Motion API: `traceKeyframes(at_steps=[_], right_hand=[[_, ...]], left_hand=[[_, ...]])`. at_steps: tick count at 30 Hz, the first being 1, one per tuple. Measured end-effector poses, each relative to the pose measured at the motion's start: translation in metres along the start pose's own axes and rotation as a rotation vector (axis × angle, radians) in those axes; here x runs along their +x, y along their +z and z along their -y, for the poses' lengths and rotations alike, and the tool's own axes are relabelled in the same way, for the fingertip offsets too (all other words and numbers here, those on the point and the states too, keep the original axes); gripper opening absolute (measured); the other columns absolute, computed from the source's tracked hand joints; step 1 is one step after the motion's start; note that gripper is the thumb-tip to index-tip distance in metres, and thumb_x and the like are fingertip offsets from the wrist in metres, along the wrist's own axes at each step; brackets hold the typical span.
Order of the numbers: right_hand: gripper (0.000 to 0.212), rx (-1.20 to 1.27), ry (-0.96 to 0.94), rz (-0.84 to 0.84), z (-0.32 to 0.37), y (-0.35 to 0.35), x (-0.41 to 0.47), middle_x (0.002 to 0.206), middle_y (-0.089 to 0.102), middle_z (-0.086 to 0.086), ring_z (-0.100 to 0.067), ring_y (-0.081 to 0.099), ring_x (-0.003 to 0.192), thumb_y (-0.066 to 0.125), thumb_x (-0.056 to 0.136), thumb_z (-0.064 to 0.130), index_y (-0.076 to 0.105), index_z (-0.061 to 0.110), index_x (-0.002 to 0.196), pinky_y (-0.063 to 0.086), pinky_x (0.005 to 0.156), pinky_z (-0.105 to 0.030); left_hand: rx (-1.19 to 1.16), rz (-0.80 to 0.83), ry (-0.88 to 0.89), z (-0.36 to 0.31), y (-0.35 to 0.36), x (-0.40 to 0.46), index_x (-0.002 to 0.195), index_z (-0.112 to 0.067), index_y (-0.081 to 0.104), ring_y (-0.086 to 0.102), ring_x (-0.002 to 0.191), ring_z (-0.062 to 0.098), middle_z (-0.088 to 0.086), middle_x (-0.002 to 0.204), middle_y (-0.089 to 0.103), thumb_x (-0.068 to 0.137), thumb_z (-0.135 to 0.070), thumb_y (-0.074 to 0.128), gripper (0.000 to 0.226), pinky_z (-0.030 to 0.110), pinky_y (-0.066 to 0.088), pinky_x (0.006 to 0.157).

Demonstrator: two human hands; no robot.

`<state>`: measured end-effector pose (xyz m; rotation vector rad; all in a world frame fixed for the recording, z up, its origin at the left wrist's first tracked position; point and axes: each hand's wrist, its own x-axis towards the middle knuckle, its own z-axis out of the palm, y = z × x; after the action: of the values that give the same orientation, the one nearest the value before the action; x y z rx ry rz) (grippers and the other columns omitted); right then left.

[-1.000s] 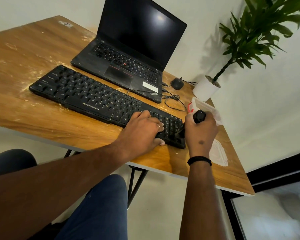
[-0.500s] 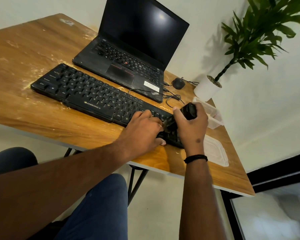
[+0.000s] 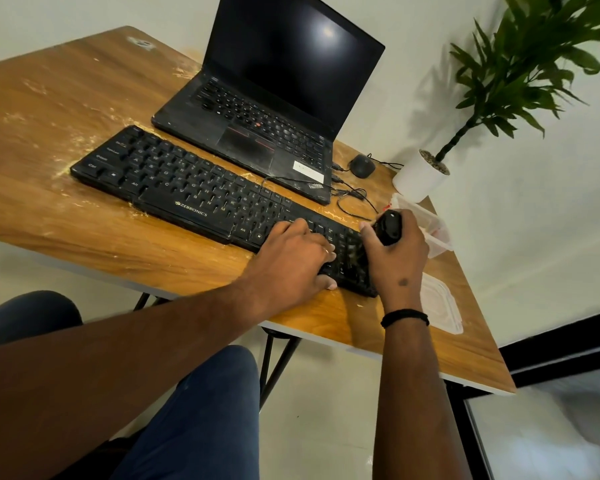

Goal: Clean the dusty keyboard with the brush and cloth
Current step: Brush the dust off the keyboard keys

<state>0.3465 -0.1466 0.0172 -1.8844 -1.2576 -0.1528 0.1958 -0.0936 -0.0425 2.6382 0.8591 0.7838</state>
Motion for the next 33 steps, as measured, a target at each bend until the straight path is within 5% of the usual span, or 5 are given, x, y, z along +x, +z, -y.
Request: traceKeyframes(at_steps=[5, 10, 16, 26, 33], right_hand=[[0.028, 0.111, 0.020, -0.041, 0.006, 0.003, 0.002, 0.077, 0.055, 0.008, -0.001, 0.051, 0.070, 0.076, 0.088, 0.030, 0.058, 0.009, 0.095, 0.041, 0.061, -0.008], [0.030, -0.032, 0.107, -0.051, 0.002, 0.004, 0.008, 0.086, 0.057, 0.002, -0.016, 0.052, 0.080, 0.074, 0.088, 0.029, 0.061, 0.008, 0.104, 0.038, 0.061, -0.017], [0.027, 0.089, 0.045, 0.017, 0.011, 0.012, 0.007, 0.074, 0.050, 0.009, -0.003, 0.046, 0.066, 0.076, 0.086, 0.029, 0.053, 0.014, 0.088, 0.038, 0.058, -0.008], [0.023, 0.017, -0.011, -0.031, 0.013, 0.015, 0.009, 0.075, 0.051, 0.007, -0.003, 0.047, 0.067, 0.074, 0.089, 0.027, 0.055, 0.013, 0.092, 0.036, 0.058, -0.006], [0.023, -0.039, 0.066, -0.035, 0.002, 0.010, 0.014, 0.078, 0.053, 0.002, -0.015, 0.046, 0.070, 0.075, 0.088, 0.026, 0.056, 0.013, 0.092, 0.035, 0.058, -0.005]], left_hand=[[-0.004, 0.002, -0.002, 0.000, 0.000, -0.001, 0.135, -0.028, 0.062, 0.039, 0.122, 0.015, -0.012, 0.138, 0.058, 0.092, -0.061, 0.056, 0.055, 0.038, 0.030, 0.107], [0.000, -0.012, 0.000, 0.000, 0.001, -0.001, 0.135, -0.028, 0.063, 0.040, 0.121, 0.014, -0.013, 0.137, 0.059, 0.091, -0.062, 0.057, 0.056, 0.038, 0.031, 0.106], [0.003, -0.003, 0.004, 0.000, 0.000, -0.001, 0.137, -0.028, 0.061, 0.039, 0.122, 0.015, -0.012, 0.140, 0.057, 0.093, -0.060, 0.056, 0.055, 0.038, 0.030, 0.106], [0.004, -0.016, 0.003, 0.000, 0.001, 0.000, 0.135, -0.028, 0.062, 0.040, 0.120, 0.015, -0.012, 0.138, 0.059, 0.092, -0.061, 0.057, 0.054, 0.037, 0.031, 0.105], [0.012, -0.006, -0.003, -0.001, 0.000, 0.000, 0.136, -0.028, 0.062, 0.040, 0.121, 0.015, -0.013, 0.139, 0.058, 0.092, -0.062, 0.056, 0.055, 0.037, 0.032, 0.105]])
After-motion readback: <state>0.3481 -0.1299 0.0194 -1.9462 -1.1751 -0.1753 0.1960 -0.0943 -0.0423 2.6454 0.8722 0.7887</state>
